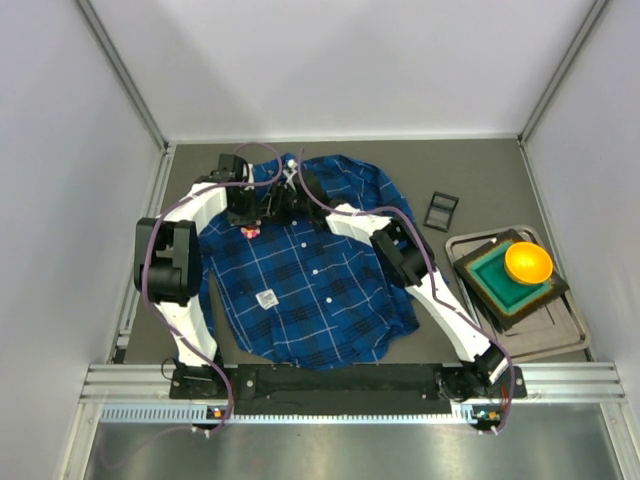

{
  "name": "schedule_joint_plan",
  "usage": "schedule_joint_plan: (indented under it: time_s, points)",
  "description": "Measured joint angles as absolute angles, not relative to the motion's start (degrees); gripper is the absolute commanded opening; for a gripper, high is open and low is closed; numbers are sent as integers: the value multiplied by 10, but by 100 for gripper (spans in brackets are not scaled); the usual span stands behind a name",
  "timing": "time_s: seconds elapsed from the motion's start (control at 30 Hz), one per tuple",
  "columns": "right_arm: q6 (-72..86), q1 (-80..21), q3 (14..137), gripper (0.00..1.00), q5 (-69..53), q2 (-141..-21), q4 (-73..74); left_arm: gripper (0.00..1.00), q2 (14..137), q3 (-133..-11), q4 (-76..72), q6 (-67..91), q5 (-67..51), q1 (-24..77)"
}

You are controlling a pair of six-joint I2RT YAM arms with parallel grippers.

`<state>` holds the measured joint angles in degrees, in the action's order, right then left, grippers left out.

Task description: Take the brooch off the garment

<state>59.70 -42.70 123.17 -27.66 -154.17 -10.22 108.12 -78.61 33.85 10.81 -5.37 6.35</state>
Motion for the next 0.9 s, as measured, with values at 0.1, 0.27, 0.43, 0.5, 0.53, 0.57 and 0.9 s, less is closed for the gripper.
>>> schedule_joint_plan:
  time_s: [0.1, 0.27, 0.43, 0.5, 0.53, 0.57, 0.9]
  points:
    - [589, -431, 1244, 41, -270, -1550, -95, 0, 1081, -786, 340, 108, -54, 63]
    - [584, -434, 1258, 31, -270, -1563, -91, 0, 1081, -785, 341, 108, -53, 63]
    - [580, -437, 1261, 19, -269, -1563, -89, 4, 1081, -785, 342, 110, -40, 67]
    - [582, -438, 1262, 18, -268, -1563, -89, 26, 1078, -781, 343, 116, -18, 73]
    - [582, -438, 1262, 18, -269, -1563, -89, 34, 1073, -775, 340, 122, 2, 79]
    - [583, -438, 1262, 18, -269, -1563, -89, 43, 1067, -770, 338, 124, 16, 84]
    - [625, -439, 1266, 17, -267, -1563, -64, 87, 980, -700, 297, 155, 168, 159]
